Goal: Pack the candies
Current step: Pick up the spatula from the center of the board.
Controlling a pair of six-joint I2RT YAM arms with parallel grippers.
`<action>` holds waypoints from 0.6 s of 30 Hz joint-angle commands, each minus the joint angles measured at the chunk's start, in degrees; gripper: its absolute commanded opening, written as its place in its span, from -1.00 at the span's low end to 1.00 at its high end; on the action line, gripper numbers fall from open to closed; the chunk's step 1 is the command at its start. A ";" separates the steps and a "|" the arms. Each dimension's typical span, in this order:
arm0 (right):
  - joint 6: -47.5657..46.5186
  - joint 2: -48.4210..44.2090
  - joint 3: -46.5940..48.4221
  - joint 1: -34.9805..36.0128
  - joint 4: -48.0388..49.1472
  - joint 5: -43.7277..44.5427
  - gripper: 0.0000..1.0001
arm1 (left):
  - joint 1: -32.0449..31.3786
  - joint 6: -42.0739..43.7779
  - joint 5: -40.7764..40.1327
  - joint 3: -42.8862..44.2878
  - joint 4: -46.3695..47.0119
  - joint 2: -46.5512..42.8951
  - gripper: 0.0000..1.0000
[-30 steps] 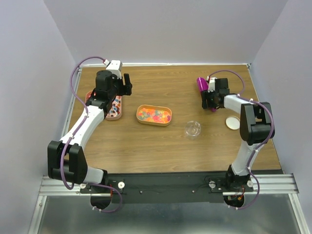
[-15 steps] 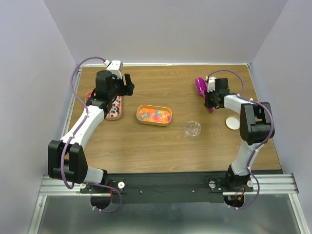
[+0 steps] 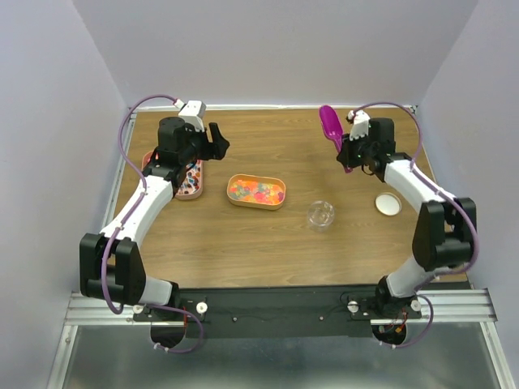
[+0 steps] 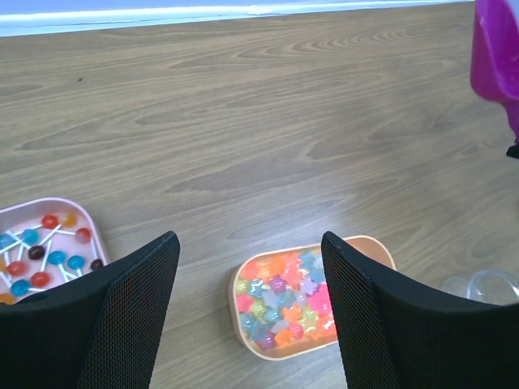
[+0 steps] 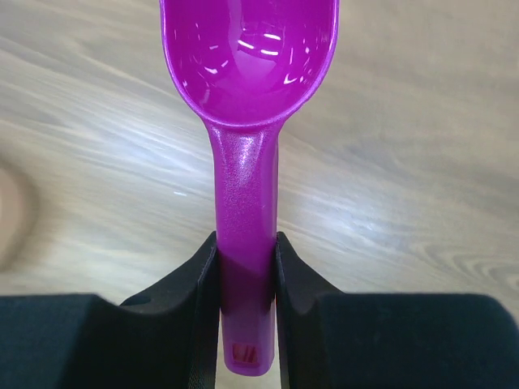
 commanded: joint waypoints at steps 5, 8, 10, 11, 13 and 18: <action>2.01 -12.60 -0.94 15.45 -10.74 -7.09 -0.99 | 0.07 -5.83 9.04 -0.63 -0.92 -3.81 0.55; 1.84 -13.48 -1.91 22.04 -13.29 -7.19 -0.99 | -0.64 -6.81 10.45 -0.46 -3.12 -5.21 0.55; 1.75 -13.57 -2.52 26.34 -14.00 -6.40 -0.99 | -1.43 -6.90 10.99 -0.98 -4.18 -6.00 0.55; 1.66 -13.57 -2.70 27.50 -14.18 -6.22 -0.99 | -1.43 -6.90 11.68 -1.25 -5.14 -6.09 0.55; 1.66 -13.48 -3.05 30.04 -14.27 -6.04 -0.99 | -1.52 -7.34 11.87 -2.74 -5.86 -7.23 0.55; 0.61 -12.78 -3.32 33.22 -14.27 -5.69 -0.99 | -1.52 -8.92 12.57 -6.16 -5.77 -8.90 0.49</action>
